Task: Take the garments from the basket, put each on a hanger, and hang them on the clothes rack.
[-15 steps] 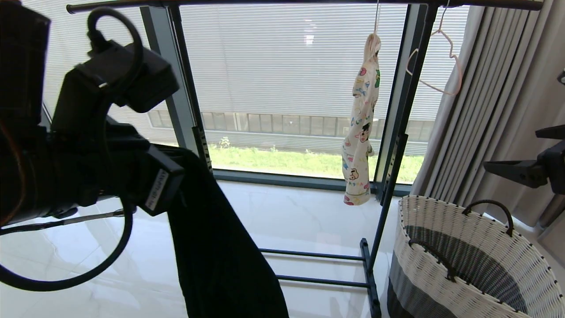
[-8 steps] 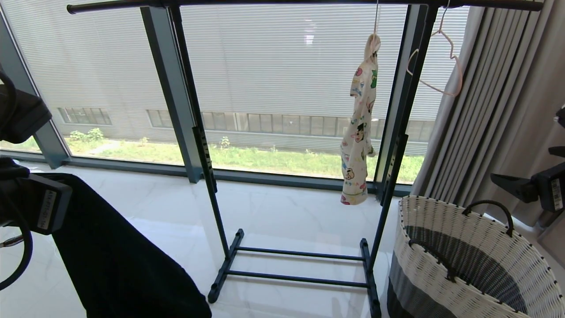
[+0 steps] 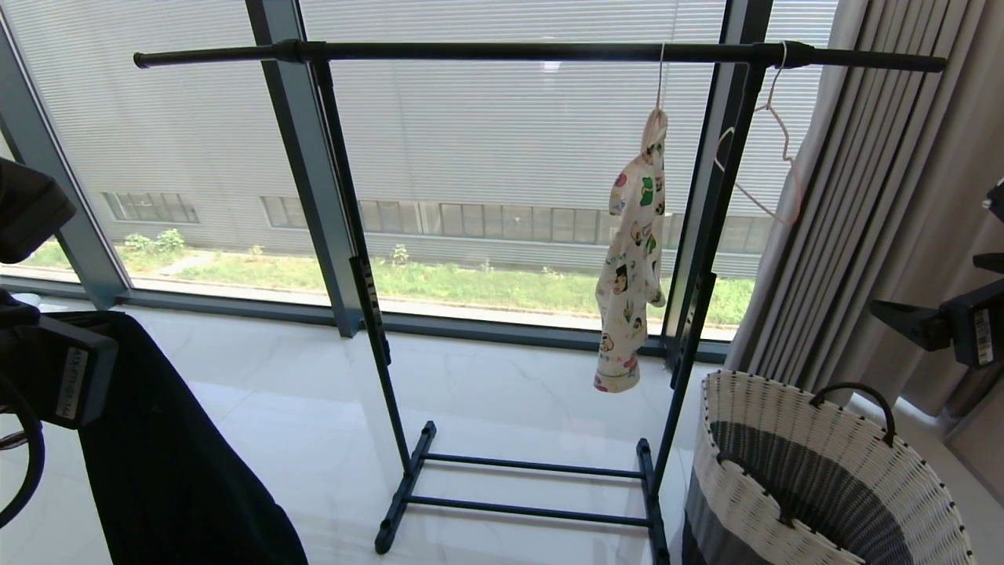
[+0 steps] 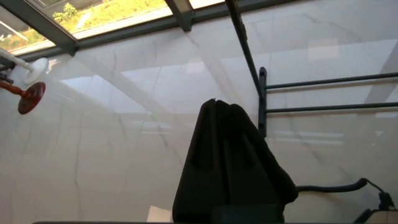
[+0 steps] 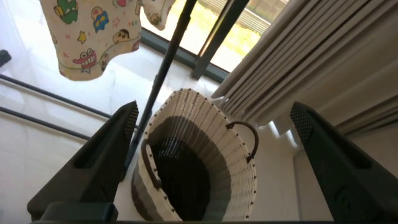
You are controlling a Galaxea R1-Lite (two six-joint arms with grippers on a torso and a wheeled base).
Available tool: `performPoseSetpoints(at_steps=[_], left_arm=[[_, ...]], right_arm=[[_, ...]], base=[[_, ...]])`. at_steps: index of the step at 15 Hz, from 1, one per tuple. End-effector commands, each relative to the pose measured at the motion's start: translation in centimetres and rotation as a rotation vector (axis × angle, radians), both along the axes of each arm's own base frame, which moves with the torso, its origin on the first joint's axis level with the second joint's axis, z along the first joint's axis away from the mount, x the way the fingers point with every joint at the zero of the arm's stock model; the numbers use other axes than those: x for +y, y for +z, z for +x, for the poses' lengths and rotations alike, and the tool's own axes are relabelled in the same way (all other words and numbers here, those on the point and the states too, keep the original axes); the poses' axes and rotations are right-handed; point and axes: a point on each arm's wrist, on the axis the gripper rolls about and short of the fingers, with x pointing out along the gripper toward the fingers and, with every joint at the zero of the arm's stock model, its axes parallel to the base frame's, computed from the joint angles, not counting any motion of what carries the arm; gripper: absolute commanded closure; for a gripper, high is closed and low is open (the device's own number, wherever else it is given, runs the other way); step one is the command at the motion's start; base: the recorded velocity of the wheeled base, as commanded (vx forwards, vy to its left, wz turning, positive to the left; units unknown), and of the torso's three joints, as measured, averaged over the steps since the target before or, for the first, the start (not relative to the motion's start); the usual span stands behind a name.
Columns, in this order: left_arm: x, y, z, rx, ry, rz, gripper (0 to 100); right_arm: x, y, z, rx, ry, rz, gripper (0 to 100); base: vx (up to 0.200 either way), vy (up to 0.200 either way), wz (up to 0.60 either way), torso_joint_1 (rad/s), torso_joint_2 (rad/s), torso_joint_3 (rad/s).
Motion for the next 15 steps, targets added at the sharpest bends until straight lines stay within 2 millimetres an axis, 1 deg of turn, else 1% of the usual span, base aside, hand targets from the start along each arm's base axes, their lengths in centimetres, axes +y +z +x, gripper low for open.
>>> performPoseSetpoints(at_steps=[1, 7, 11, 13, 15], left_arm=[[-0.1, 0.0, -0.6, -0.017, -0.021, -0.006, 100], [-0.1, 0.2, -0.8, -0.040, -0.019, -0.018, 100], [0.0, 0.2, -1.0, -0.046, -0.021, -0.014, 100], [0.0, 0.1, -1.1, -0.042, -0.021, -0.011, 100], [0.0, 0.0, -1.0, -0.039, -0.021, -0.011, 100]], right_arm=[[0.2, -0.2, 0.7, 0.005, 0.000, -0.002, 0], [0.3, 0.4, 1.1, -0.014, -0.003, 0.009, 0], [-0.2, 0.4, 1.2, -0.018, -0.030, 0.013, 0], [-0.4, 0.2, 1.7, -0.028, -0.048, 0.039, 0], [-0.7, 0.1, 2.8, -0.039, -0.076, 0.056, 0]], base=[[0.000, 0.000, 0.00, 0.193, -0.46, -0.295], [0.000, 0.000, 0.00, 0.199, -0.48, -0.283], [0.000, 0.000, 0.00, 0.216, -0.50, -0.281], [0.000, 0.000, 0.00, 0.219, -0.48, -0.264], [0.000, 0.000, 0.00, 0.088, -0.20, -0.117]])
